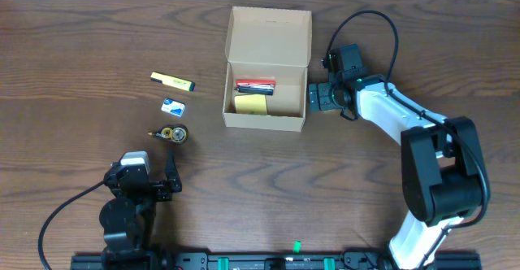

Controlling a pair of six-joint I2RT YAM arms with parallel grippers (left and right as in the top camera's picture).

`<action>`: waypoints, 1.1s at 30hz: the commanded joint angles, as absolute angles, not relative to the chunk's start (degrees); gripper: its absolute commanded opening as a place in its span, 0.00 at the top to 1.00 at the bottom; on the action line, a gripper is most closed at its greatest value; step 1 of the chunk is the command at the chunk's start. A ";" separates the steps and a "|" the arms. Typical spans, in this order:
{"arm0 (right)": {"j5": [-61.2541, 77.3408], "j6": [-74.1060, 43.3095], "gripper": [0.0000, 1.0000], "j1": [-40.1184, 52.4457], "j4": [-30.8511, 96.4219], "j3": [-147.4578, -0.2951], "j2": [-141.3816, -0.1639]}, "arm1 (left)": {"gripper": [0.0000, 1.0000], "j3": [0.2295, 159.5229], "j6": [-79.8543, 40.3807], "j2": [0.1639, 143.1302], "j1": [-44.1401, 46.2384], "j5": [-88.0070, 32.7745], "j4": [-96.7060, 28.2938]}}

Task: Pack container
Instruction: 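Grasp the yellow tape roll with the right gripper and lift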

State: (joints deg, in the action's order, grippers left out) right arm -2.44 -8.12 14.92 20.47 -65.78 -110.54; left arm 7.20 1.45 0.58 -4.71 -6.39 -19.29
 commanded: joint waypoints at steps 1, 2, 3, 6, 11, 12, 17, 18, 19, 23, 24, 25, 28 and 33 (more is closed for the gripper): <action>-3.22 -8.12 0.08 14.46 20.12 -65.89 -112.16 | 0.05 5.93 1.10 0.25 -4.47 -5.76 -19.64; -3.22 -8.14 0.10 14.44 20.08 -65.89 -112.53 | 0.05 5.93 1.10 0.25 -4.47 -5.76 -19.64; -3.22 -8.40 0.12 14.44 20.29 -65.89 -112.81 | 0.05 5.93 1.10 0.25 -4.47 -5.78 -19.64; -3.20 -10.15 0.15 14.44 20.84 -65.89 -113.51 | 0.05 5.93 1.10 0.25 -4.47 -5.76 -19.64; -3.22 -10.68 0.23 14.44 21.06 -65.89 -113.58 | 0.05 5.93 1.10 0.25 -4.47 -5.76 -19.64; -3.22 -10.70 0.27 14.44 21.12 -65.89 -113.58 | 0.05 5.93 1.10 0.25 -4.47 -5.76 -19.64; -3.22 -10.70 0.44 14.44 21.56 -65.89 -113.58 | 0.05 5.93 1.10 0.25 -4.47 -5.76 -19.64; -3.22 -10.70 0.48 14.44 21.63 -65.89 -113.58 | 0.05 5.93 1.10 0.25 -4.47 -5.76 -19.64; -3.20 -10.70 0.52 14.44 21.63 -65.89 -113.58 | 0.05 5.93 1.10 0.25 -4.47 -5.78 -19.64; -3.18 -12.14 0.67 14.44 22.28 -66.43 -113.08 | 0.05 5.93 1.10 0.25 -4.47 -5.76 -19.64; -3.18 -12.73 0.69 14.44 22.81 -66.89 -112.81 | 0.05 5.93 1.10 0.25 -4.47 -5.78 -19.64; -3.01 -13.45 0.70 14.44 23.90 -67.77 -112.22 | 0.05 5.93 1.10 0.25 -4.47 -5.76 -19.64; -2.57 -13.47 0.73 14.68 30.39 -72.66 -110.21 | 0.05 5.93 1.10 0.25 -4.47 -5.76 -19.64; -2.79 -13.52 0.76 16.19 47.79 -86.76 -108.31 | 0.05 5.93 1.10 0.25 -4.47 -5.76 -19.64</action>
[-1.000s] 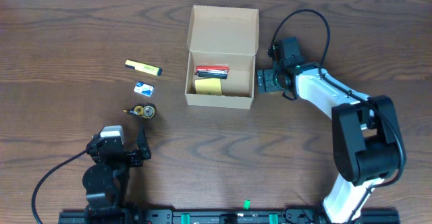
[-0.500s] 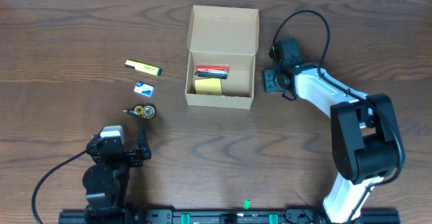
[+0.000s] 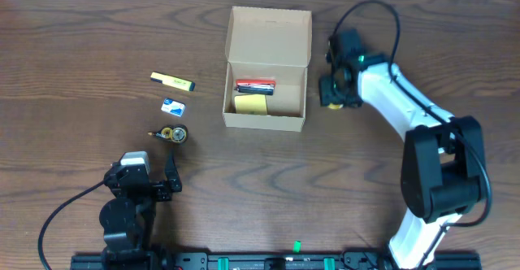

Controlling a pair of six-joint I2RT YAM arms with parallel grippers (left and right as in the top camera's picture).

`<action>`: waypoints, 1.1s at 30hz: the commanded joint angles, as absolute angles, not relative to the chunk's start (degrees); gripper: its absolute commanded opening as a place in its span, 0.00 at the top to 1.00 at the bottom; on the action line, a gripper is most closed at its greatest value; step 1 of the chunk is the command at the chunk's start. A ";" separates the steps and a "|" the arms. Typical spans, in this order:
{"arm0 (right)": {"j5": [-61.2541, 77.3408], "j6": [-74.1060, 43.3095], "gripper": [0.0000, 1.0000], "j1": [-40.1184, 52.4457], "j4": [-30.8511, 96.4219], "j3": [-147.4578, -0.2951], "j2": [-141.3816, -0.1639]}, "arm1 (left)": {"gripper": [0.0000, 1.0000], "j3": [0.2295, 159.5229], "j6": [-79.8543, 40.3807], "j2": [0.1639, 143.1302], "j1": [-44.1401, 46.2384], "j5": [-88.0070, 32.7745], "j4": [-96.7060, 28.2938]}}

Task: Pack container
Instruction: 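Grasp the yellow tape roll with the right gripper and lift, then lower the tape roll into the box and release it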

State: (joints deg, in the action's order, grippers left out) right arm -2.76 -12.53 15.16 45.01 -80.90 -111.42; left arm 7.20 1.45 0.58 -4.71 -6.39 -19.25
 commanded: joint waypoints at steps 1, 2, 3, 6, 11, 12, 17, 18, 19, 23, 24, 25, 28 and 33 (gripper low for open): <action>-2.79 -13.58 0.77 16.69 50.46 -89.47 -108.29 | 0.05 5.93 1.10 0.25 -4.47 -5.76 -19.64; -2.81 -13.76 0.77 17.26 52.64 -91.85 -108.29 | 0.05 5.93 1.10 0.25 -4.47 -5.76 -19.64; -2.81 -13.76 0.77 17.80 54.17 -93.80 -108.29 | 0.05 5.93 1.10 0.25 -4.47 -5.76 -19.64; -3.09 -14.46 0.78 20.91 57.25 -100.92 -108.27 | 0.05 5.93 1.10 0.25 -4.47 -5.76 -19.64; -4.75 -16.32 0.76 26.46 56.86 -106.98 -108.27 | 0.05 5.93 1.10 0.25 -4.47 -5.76 -19.64; -4.75 -16.45 0.76 27.27 56.58 -107.35 -108.27 | 0.05 5.93 1.10 0.25 -4.47 -5.76 -19.64; -5.41 -22.00 0.77 31.33 54.81 -107.50 -108.33 | 0.05 5.93 1.10 0.25 -4.47 -5.78 -19.64; -6.04 -23.75 0.77 31.99 54.87 -107.50 -108.38 | 0.05 5.93 1.10 0.25 -4.47 -5.78 -19.64; -6.26 -24.84 0.78 32.45 54.89 -107.48 -108.40 | 0.05 5.93 1.10 0.25 -4.47 -5.76 -19.64; -6.37 -29.65 0.79 33.91 55.46 -107.39 -109.03 | 0.05 5.93 1.10 0.25 -4.47 -5.78 -19.64; -6.90 -30.72 0.79 34.13 55.83 -107.22 -109.34 | 0.05 5.93 1.10 0.25 -4.47 -5.76 -19.64; -7.97 -32.45 0.79 34.35 56.86 -107.07 -109.60 | 0.05 5.93 1.10 0.25 -4.47 -5.78 -19.64; -9.93 -35.29 0.79 34.54 59.61 -107.02 -111.31 | 0.05 5.93 1.10 0.25 -4.47 -5.76 -19.64; -9.58 -39.00 0.79 34.54 62.37 -107.02 -115.04 | 0.05 5.93 1.10 0.25 -4.47 -5.76 -19.64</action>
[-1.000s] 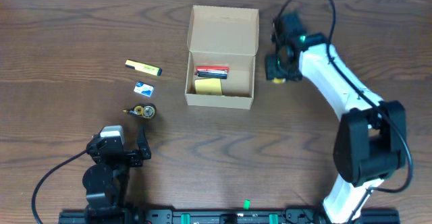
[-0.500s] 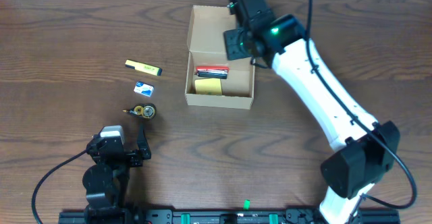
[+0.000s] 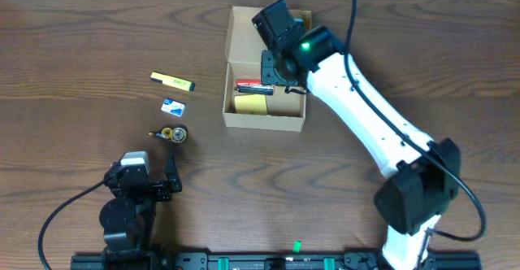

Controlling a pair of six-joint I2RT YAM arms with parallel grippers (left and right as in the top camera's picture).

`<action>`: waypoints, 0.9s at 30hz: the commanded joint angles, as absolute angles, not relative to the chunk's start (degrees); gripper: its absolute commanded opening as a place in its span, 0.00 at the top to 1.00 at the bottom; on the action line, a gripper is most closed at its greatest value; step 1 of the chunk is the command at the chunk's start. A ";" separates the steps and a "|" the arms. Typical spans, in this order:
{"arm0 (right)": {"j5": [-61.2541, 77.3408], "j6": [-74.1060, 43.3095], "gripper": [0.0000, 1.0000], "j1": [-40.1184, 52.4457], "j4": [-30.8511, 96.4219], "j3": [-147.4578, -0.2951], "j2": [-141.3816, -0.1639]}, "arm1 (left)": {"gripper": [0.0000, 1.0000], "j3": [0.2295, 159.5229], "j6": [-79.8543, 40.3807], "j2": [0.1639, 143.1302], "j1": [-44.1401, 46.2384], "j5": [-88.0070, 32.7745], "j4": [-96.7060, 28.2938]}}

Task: Pack container
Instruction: 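Lower the tape roll into the box and release it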

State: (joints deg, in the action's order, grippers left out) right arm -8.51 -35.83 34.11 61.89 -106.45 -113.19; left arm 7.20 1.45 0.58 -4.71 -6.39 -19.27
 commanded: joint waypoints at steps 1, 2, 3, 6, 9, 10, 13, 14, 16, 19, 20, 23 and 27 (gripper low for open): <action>-9.13 -38.98 0.79 34.57 62.78 -107.02 -115.70 | 0.05 5.93 1.10 0.25 -4.47 -5.76 -19.64; -8.75 -38.98 0.79 34.59 62.87 -107.02 -116.44 | 0.05 5.93 1.10 0.25 -4.47 -5.76 -19.64; -8.29 -38.98 0.79 34.59 62.94 -107.02 -117.19 | 0.05 5.93 1.10 0.25 -4.47 -5.76 -19.64; -7.94 -39.03 0.79 34.59 63.64 -107.02 -118.93 | 0.05 5.93 1.10 0.25 -4.47 -5.76 -19.64; -8.01 -38.96 0.78 34.59 63.79 -107.02 -120.99 | 0.05 5.93 1.10 0.25 -4.47 -5.76 -19.64; -8.16 -38.96 0.79 34.59 64.03 -107.02 -121.75 | 0.05 5.93 1.10 0.25 -4.47 -5.78 -19.64; -9.93 -38.94 0.79 34.52 64.58 -107.02 -123.72 | 0.05 5.93 1.10 0.25 -4.47 -5.78 -19.64; -10.96 -38.94 0.79 34.52 64.58 -107.00 -123.94 | 0.05 5.93 1.10 0.25 -4.47 -5.76 -19.64; -12.75 -38.92 0.78 34.39 64.53 -107.00 -124.42 | 0.05 5.93 1.10 0.25 -4.47 -5.76 -19.64; -13.74 -37.50 0.77 33.71 64.51 -107.00 -124.75 | 0.05 5.93 1.10 0.25 -4.47 -5.76 -19.64; -13.80 -36.69 0.77 33.43 64.49 -107.00 -124.79 | 0.05 5.93 1.10 0.25 -4.47 -5.76 -19.64; -15.59 -36.14 0.77 32.84 64.34 -107.00 -124.84 | 0.05 5.93 1.10 0.25 -4.47 -5.78 -19.64; -16.14 -35.57 0.76 32.12 62.89 -106.98 -124.84 | 0.05 5.93 1.10 0.25 -4.47 -5.76 -19.64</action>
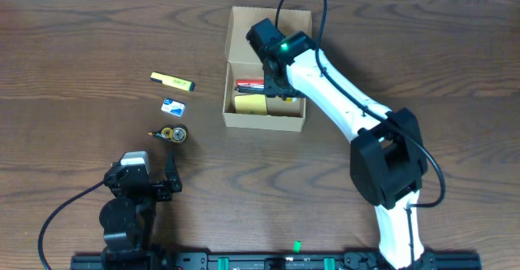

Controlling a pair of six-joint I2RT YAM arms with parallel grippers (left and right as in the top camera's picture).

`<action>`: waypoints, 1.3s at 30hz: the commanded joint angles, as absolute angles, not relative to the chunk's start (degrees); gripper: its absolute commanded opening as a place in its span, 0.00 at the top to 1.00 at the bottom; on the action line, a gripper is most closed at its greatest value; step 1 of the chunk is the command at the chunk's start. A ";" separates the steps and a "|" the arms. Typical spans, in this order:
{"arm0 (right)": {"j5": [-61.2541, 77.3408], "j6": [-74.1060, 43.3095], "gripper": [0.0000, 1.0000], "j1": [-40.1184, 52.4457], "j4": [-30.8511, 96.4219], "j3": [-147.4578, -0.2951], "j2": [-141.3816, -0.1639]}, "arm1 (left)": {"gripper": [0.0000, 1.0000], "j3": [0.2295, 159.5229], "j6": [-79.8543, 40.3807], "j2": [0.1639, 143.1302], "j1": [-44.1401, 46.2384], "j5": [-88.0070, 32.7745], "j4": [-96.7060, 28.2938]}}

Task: Pack container
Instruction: 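Lower the tape roll into the box and release it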

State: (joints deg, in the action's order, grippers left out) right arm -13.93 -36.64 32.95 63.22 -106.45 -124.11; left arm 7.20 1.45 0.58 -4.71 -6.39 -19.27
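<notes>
An open cardboard box stands at the table's middle back, its lid flap up at the far side. Inside lie a red-and-black item and a yellow item. My right gripper reaches down into the right half of the box; the wrist hides its fingers, so its state and any load cannot be told. Left of the box lie a yellow marker, a small blue-and-white item and a round gold-and-black item. My left gripper rests near the front left, away from all of them.
The right arm's white links stretch from the front right across to the box, with a black cable looping above. A black rail runs along the front edge.
My right gripper has shifted slightly within the box's outline, and the arm's elbow has swung in toward the middle. The left arm and the loose items have not moved.
My right gripper first sat against the outside of the box's right wall. Then it was a little farther right and back of it. Later it hung over the box's rear middle, and now it is down inside the box. The left arm stayed parked.
</notes>
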 commanded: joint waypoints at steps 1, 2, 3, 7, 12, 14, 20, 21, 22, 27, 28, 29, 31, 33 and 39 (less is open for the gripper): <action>-16.14 -34.81 0.76 31.92 62.57 -106.85 -124.84 | 0.05 5.93 1.10 0.25 -4.47 -5.76 -19.64; -16.19 -34.59 0.76 31.81 62.43 -106.74 -124.84 | 0.05 5.93 1.13 0.25 -4.47 -5.76 -19.64; -16.29 -34.61 0.76 31.64 62.28 -106.59 -124.84 | 0.05 5.93 1.10 0.25 -4.47 -5.76 -19.64; -16.29 -34.61 0.75 31.46 60.93 -106.37 -124.84 | 0.05 5.93 1.10 0.25 -4.47 -5.76 -19.64; -16.27 -34.61 0.72 31.46 59.77 -106.37 -124.84 | 0.05 5.93 1.10 0.25 -4.47 -5.76 -19.64; -16.27 -34.63 0.64 31.46 59.75 -106.37 -124.84 | 0.05 5.93 1.10 0.25 -4.47 -5.76 -19.64; -16.27 -34.63 0.49 31.48 59.77 -106.37 -124.84 | 0.05 5.93 1.10 0.25 -4.47 -5.78 -19.64; -16.27 -34.63 0.47 31.48 59.75 -106.37 -124.84 | 0.05 5.93 1.10 0.25 -4.47 -5.76 -19.64; -16.27 -34.63 0.44 31.48 59.75 -106.37 -124.84 | 0.05 5.93 1.10 0.25 -4.47 -5.76 -19.64; -16.08 -34.63 0.35 31.53 59.72 -106.37 -124.84 | 0.05 5.93 1.10 0.25 -4.47 -5.76 -19.64; -16.08 -34.63 0.34 31.53 59.70 -106.37 -124.84 | 0.05 5.93 1.10 0.25 -4.47 -5.76 -19.64; -16.08 -34.63 0.34 31.53 59.66 -106.37 -124.84 | 0.05 5.93 1.10 0.25 -4.47 -5.76 -19.64; -16.08 -34.63 0.34 31.53 59.53 -106.37 -124.84 | 0.05 5.93 1.10 0.25 -4.47 -5.76 -19.64; -15.75 -34.63 0.34 31.53 59.48 -106.37 -124.84 | 0.05 5.93 1.10 0.25 -4.47 -5.76 -19.64; -11.53 -34.63 0.36 31.53 58.89 -106.87 -124.70 | 0.05 5.93 1.10 0.25 -4.47 -5.76 -19.64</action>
State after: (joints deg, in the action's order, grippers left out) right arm -12.84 -34.92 31.73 59.00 -106.43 -124.11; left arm 7.20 1.45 0.58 -4.71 -6.39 -19.27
